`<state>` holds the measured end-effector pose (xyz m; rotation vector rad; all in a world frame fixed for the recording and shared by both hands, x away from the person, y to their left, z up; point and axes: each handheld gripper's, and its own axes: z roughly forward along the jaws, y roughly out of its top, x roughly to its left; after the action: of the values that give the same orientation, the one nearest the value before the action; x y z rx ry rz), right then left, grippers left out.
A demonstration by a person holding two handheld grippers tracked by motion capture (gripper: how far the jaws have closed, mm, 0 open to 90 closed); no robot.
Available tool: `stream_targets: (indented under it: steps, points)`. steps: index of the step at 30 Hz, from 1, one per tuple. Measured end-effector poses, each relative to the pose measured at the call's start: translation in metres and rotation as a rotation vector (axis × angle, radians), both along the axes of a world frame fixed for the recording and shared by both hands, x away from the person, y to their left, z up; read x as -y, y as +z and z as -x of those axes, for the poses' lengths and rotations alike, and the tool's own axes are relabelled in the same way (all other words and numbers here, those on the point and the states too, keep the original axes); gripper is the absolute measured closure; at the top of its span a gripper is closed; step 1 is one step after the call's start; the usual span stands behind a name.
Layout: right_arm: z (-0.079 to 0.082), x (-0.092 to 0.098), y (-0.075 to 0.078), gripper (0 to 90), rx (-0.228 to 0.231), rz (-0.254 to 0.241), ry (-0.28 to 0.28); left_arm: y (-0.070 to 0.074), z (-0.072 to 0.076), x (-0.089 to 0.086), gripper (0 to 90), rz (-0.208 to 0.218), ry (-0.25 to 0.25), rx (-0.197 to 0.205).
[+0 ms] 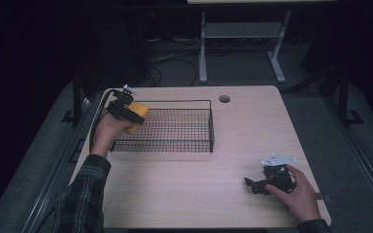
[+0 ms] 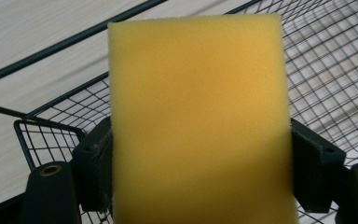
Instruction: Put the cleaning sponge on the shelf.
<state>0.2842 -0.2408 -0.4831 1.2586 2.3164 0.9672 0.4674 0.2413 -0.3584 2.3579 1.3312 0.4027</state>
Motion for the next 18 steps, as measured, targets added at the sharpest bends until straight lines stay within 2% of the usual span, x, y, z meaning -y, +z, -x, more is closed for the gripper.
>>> stream_targets:
  steps: [4, 18]
  points:
    - [0.000, 0.000, 0.000, 0.3, 0.000, 0.000, 0.000, -0.007, -0.003, -0.004, 22.7, 0.010, 0.025, -0.011]
    - [0.000, 0.000, 0.000, 0.3, 0.000, 0.001, 0.001, -0.029, -0.007, -0.011, 22.7, 0.019, 0.045, -0.048]
